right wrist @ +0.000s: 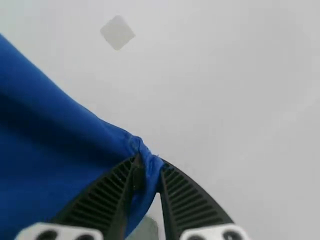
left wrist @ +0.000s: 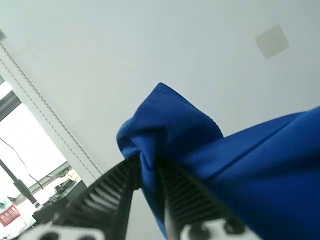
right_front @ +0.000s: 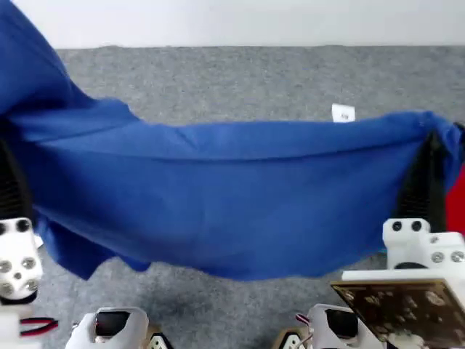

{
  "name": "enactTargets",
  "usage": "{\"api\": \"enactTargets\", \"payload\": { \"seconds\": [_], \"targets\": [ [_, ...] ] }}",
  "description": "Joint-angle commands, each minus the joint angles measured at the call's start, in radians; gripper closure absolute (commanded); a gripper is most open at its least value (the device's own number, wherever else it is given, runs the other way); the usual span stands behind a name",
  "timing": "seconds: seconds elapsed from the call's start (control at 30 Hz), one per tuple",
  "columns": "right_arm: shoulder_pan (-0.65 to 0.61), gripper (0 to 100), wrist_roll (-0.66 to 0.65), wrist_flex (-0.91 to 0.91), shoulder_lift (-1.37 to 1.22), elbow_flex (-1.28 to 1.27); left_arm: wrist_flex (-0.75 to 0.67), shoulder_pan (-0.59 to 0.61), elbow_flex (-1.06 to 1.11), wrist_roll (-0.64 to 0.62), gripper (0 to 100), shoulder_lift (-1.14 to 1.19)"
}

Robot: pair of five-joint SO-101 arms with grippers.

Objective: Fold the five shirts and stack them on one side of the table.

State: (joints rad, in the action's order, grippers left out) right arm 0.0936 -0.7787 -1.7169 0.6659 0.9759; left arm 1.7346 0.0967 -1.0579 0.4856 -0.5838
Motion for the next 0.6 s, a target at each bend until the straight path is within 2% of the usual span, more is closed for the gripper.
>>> {"api": "enactTargets", "payload": {
  "seconds": [0.0,0.2,0.27,0.4,0.57],
  "targets": [
    [0.010,99.0,-0.009,-0.033,-0.024,-0.041,0.017,0.003,0.159,0.008,99,-0.025],
    [-0.015,99.0,-0.008,-0.022,-0.117,-0.322,0.014,-0.005,0.513,0.009,99,0.012],
    [-0.039,99.0,-0.008,-0.012,-0.157,-0.448,-0.029,-0.005,0.670,0.009,99,0.043],
    [-0.067,99.0,-0.008,0.127,-0.236,-0.718,-0.235,-0.005,0.937,0.009,99,0.118],
    [-0.068,99.0,-0.009,0.492,-0.315,-1.028,-0.542,-0.005,1.158,0.009,99,0.239]
  ]
}}
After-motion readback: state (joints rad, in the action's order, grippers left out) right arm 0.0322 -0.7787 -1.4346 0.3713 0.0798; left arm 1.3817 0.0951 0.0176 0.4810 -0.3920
